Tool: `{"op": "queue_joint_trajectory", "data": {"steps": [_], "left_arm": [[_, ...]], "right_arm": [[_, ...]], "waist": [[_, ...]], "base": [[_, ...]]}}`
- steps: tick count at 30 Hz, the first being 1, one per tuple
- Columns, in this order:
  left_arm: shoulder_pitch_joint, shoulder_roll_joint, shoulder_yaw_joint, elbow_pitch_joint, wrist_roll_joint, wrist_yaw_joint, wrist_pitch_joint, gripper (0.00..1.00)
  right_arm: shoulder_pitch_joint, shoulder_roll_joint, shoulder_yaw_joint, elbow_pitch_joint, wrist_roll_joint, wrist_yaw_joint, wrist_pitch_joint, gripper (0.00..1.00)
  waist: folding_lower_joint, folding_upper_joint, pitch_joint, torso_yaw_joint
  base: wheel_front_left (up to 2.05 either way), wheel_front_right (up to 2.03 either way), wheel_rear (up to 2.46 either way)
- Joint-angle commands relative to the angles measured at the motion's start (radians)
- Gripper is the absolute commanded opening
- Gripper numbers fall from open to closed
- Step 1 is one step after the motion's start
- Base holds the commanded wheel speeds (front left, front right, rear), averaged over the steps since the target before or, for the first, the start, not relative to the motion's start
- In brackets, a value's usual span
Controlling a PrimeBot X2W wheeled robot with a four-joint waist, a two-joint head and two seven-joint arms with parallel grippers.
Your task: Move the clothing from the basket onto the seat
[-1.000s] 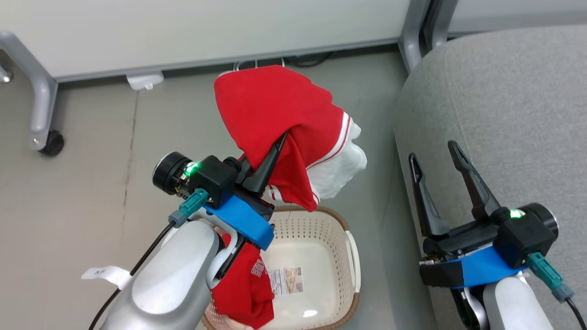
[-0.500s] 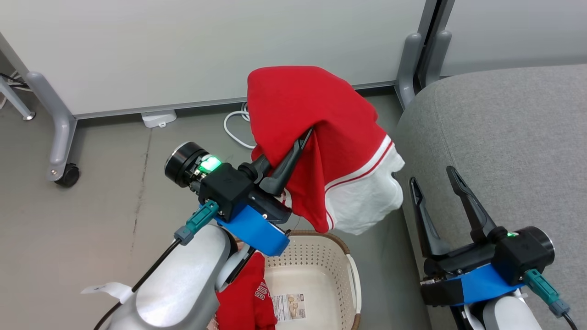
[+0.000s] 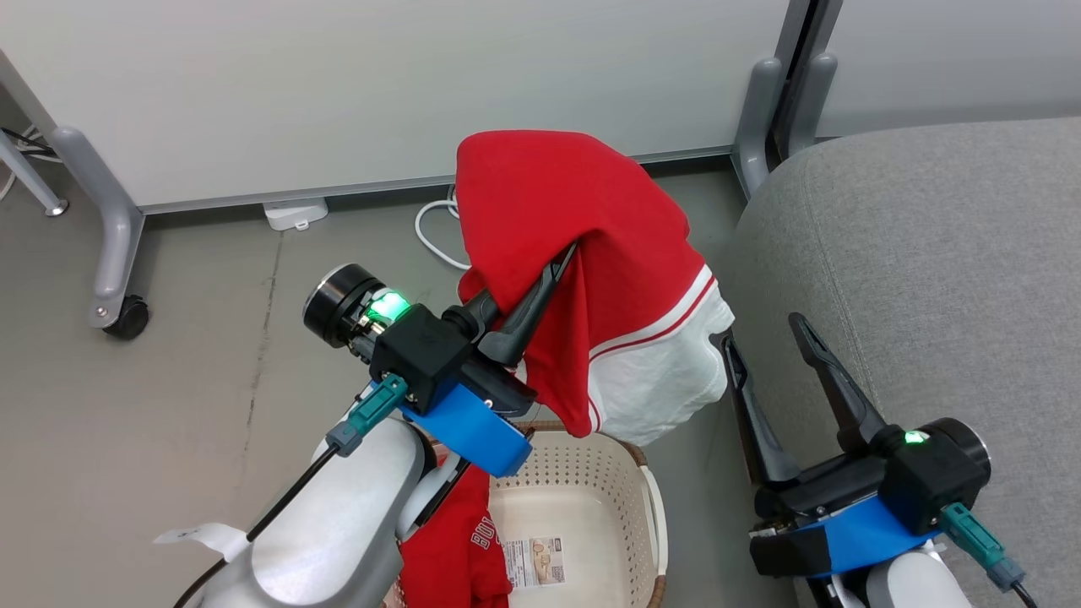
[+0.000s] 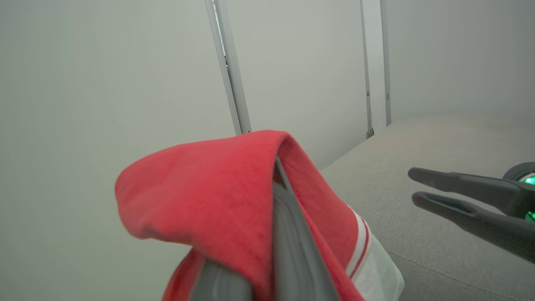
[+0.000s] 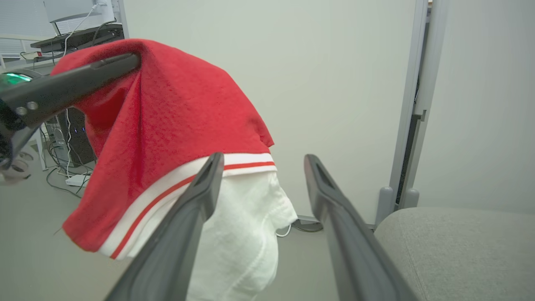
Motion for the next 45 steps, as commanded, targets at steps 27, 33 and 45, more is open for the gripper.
{"op": "queue_joint_trajectory", "data": {"steps": [27,33,45], "left_arm": [[-0.030,-0.040,-0.055,0.004,0.010,-0.001,-0.005,0.00],[-0.056,-0.044,-0.044,0.030,0.023,-0.001,-0.005,0.00],[-0.103,-0.082,-0.034,0.062,0.038,-0.001,-0.005,0.00]], "right_arm": [[-0.070,-0.065,0.114,0.025,-0.005,0.000,-0.003,1.00],[-0.015,-0.048,0.145,-0.004,0.000,0.000,-0.003,1.00],[-0.022,-0.043,0.236,0.067,-0.088,0.000,-0.003,1.00]], "waist": [[0.0001,-0.0001,0.013,0.021],[0.0001,-0.0001,0.017,0.024],[0.0001,-0.0001,0.014,0.022]], "base": [[0.00,0.00,0.00],[0.00,0.00,0.00],[0.00,0.00,0.00]]}}
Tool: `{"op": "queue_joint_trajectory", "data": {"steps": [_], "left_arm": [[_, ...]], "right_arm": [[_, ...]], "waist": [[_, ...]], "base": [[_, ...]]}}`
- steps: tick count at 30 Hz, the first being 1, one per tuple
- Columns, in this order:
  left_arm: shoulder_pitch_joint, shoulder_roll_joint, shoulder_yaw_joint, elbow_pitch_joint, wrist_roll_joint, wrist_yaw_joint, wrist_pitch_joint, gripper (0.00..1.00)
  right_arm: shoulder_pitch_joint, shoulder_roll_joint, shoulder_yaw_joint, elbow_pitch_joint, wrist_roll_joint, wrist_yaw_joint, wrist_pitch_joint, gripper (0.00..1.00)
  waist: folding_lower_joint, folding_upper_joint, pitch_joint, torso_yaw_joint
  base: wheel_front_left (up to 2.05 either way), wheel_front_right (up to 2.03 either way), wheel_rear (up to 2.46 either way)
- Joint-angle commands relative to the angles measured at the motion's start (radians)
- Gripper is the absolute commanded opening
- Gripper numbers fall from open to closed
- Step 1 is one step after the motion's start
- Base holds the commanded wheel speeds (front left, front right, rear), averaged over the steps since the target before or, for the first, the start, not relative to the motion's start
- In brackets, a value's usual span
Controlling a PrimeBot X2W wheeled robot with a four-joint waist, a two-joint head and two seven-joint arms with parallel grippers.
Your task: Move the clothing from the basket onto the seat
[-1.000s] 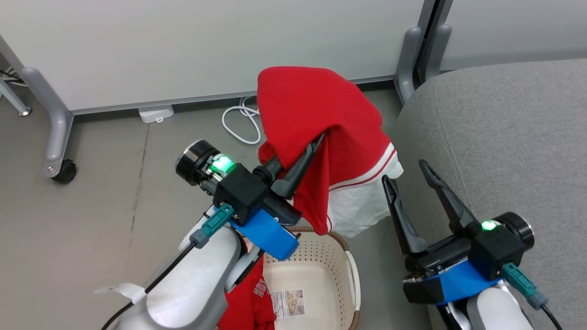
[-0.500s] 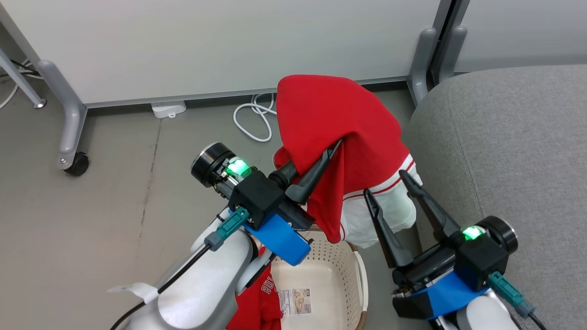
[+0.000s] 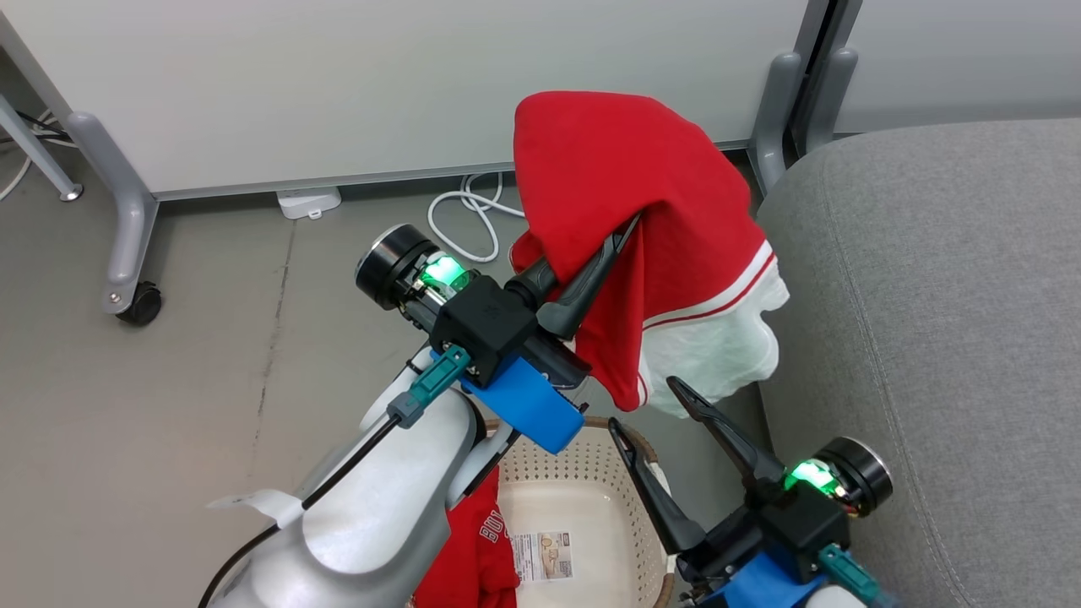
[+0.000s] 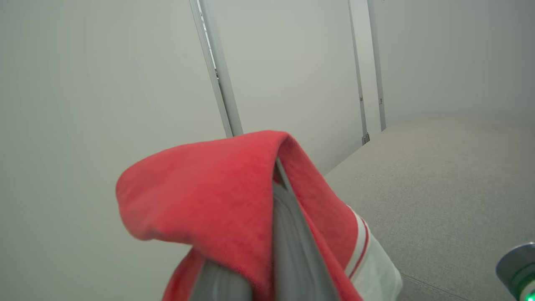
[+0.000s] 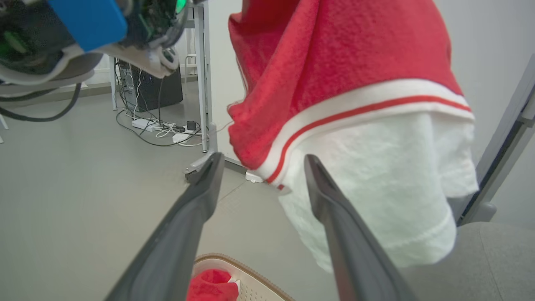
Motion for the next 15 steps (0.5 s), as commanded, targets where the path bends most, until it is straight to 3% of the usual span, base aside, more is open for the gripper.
{"op": "queue_joint_trajectory", "data": {"steps": [1,15], "left_arm": [[-0.018,-0.006,-0.001,0.003,0.005,-0.001,-0.005,0.00],[-0.021,-0.045,0.011,0.019,0.007,-0.001,-0.005,0.00]], "right_arm": [[-0.030,0.006,0.009,0.017,-0.040,0.000,-0.003,1.00],[-0.144,0.042,-0.032,0.074,-0.235,0.000,-0.003,1.00]], "waist": [[0.0000,0.0000,0.001,0.001],[0.0000,0.0000,0.028,0.018]], "base": [[0.00,0.00,0.00],[0.00,0.00,0.00]]}}
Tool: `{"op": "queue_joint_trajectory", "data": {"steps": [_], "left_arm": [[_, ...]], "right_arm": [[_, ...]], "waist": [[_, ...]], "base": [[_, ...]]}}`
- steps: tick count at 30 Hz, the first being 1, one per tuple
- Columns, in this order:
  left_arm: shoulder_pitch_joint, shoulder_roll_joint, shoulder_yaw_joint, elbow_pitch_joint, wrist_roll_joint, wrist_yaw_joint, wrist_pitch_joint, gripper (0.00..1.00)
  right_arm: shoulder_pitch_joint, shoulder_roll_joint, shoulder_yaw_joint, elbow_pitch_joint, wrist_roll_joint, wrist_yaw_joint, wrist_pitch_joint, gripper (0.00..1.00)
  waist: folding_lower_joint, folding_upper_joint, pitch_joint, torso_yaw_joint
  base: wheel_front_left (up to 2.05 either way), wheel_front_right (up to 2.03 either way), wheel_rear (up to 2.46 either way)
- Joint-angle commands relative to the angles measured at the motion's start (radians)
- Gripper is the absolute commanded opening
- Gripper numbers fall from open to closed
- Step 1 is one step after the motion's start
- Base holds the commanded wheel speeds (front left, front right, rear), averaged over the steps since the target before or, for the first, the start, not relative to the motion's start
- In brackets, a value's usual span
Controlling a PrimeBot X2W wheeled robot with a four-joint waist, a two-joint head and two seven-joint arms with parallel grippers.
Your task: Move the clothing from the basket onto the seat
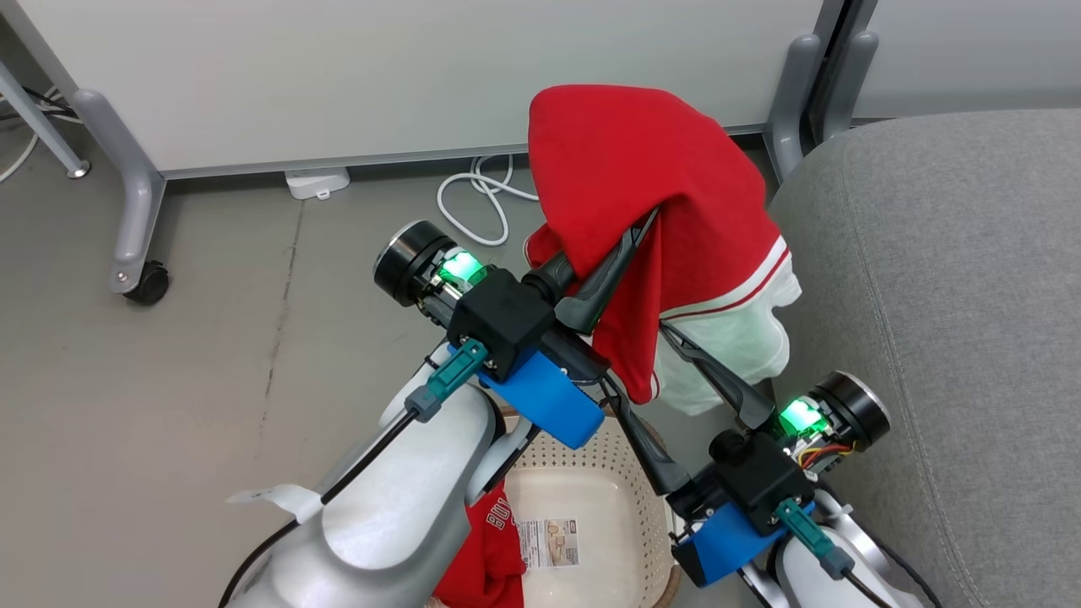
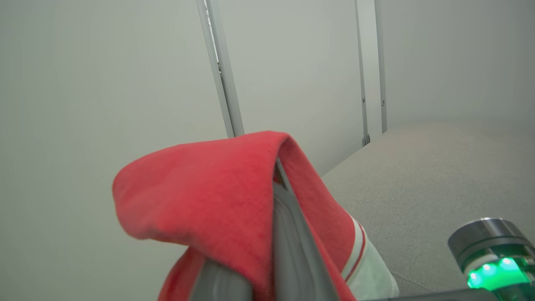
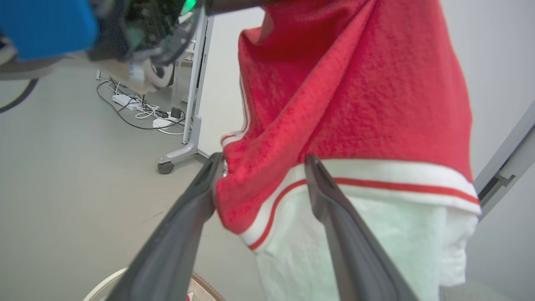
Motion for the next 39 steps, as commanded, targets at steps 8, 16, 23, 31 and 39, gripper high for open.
{"op": "queue_joint_trajectory", "data": {"steps": [8,16,23,31,39], "left_arm": [[-0.008,-0.025,0.018,-0.006,0.010,0.015,-0.005,0.00],[-0.023,-0.032,0.005,-0.013,0.000,0.034,-0.005,0.00],[-0.020,-0.032,-0.030,-0.019,-0.030,0.055,-0.005,0.00],[-0.036,-0.033,-0.079,-0.020,-0.065,0.081,-0.005,0.00],[-0.045,-0.033,-0.090,-0.016,-0.079,0.095,-0.005,0.00]], "right_arm": [[-0.068,0.007,-0.012,0.066,-0.007,0.000,-0.003,1.00],[-0.098,0.007,-0.009,0.097,-0.013,0.000,-0.003,1.00],[-0.114,0.006,-0.036,0.078,0.014,0.000,-0.003,1.00],[-0.130,0.007,-0.066,0.115,0.037,0.000,-0.003,0.00],[-0.130,0.006,-0.049,0.130,0.068,0.000,-0.003,0.00]], "waist": [[0.0000,-0.0001,0.017,0.000],[0.0000,-0.0001,0.023,0.004],[0.0000,-0.0001,0.025,0.006],[0.0000,-0.0001,0.029,0.015],[0.0000,-0.0001,0.027,0.016]], "base": [[0.00,0.00,0.00],[0.00,0.00,0.00],[0.00,0.00,0.00],[0.00,0.00,0.00],[0.00,0.00,0.00]]}}
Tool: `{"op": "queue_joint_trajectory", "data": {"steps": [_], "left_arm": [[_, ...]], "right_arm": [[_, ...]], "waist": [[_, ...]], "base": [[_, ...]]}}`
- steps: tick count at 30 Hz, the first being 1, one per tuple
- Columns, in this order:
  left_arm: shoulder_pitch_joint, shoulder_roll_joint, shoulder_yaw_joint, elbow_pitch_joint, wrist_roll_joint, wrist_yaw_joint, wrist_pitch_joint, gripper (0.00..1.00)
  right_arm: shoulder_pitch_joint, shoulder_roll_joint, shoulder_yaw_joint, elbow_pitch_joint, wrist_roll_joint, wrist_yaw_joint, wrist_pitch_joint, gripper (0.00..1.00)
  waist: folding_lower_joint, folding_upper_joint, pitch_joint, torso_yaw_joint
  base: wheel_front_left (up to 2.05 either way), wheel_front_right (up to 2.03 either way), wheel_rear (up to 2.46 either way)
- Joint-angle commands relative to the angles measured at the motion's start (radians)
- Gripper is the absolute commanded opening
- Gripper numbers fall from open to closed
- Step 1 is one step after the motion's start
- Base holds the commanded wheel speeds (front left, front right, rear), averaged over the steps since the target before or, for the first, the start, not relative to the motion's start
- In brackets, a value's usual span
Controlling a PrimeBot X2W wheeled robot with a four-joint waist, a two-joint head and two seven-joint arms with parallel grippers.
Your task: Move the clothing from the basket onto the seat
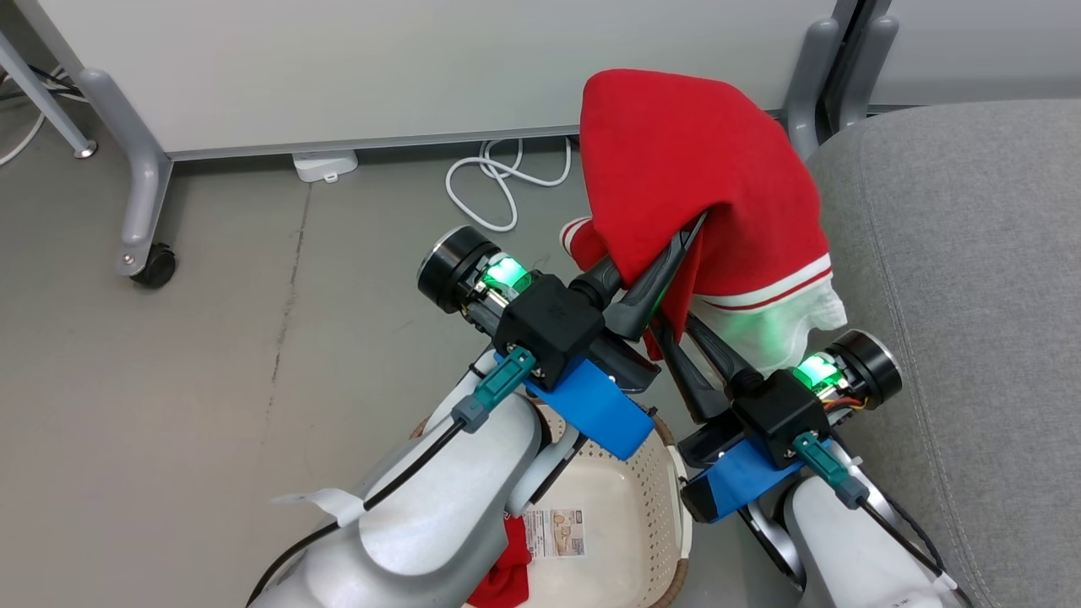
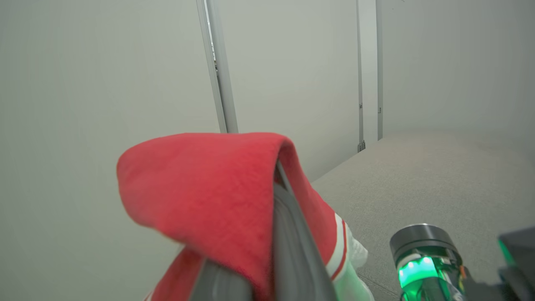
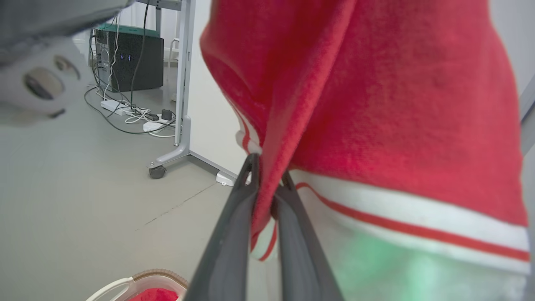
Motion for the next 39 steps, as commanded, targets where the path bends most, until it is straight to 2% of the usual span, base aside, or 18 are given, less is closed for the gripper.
{"op": "queue_joint_trajectory", "data": {"steps": [1,20,21,22,23,39], "left_arm": [[-0.015,-0.002,0.004,0.000,-0.006,0.006,-0.005,0.00],[-0.019,-0.002,-0.005,0.015,-0.007,0.000,-0.005,0.00],[-0.020,-0.002,-0.004,0.015,-0.008,0.002,-0.005,0.22],[-0.020,-0.002,-0.004,0.014,-0.008,0.003,-0.005,0.64],[-0.021,-0.002,-0.004,0.014,-0.007,0.005,-0.005,1.00],[-0.016,-0.002,0.006,0.029,0.022,0.012,-0.005,1.00]], "right_arm": [[-0.013,-0.001,0.006,0.005,0.009,0.000,-0.003,0.00],[-0.005,-0.001,0.037,-0.003,0.042,0.000,-0.003,0.00],[-0.006,-0.001,0.038,-0.004,0.044,0.000,-0.003,0.00],[-0.006,-0.001,0.040,-0.004,0.045,0.000,-0.003,0.00],[-0.006,-0.001,0.041,-0.004,0.047,0.000,-0.003,0.00],[0.001,-0.001,0.046,-0.012,0.059,0.000,-0.003,0.00]], "waist": [[-0.0001,0.0000,-0.001,-0.001],[-0.0001,0.0000,-0.004,0.000],[-0.0001,0.0000,-0.004,0.000],[-0.0001,0.0000,-0.003,0.000],[-0.0001,0.0000,-0.003,0.000],[-0.0001,0.0000,-0.010,-0.011]], "base": [[0.00,0.00,0.00],[0.00,0.00,0.00],[0.00,0.00,0.00],[0.00,0.00,0.00],[0.00,0.00,0.00],[0.00,0.00,0.00]]}}
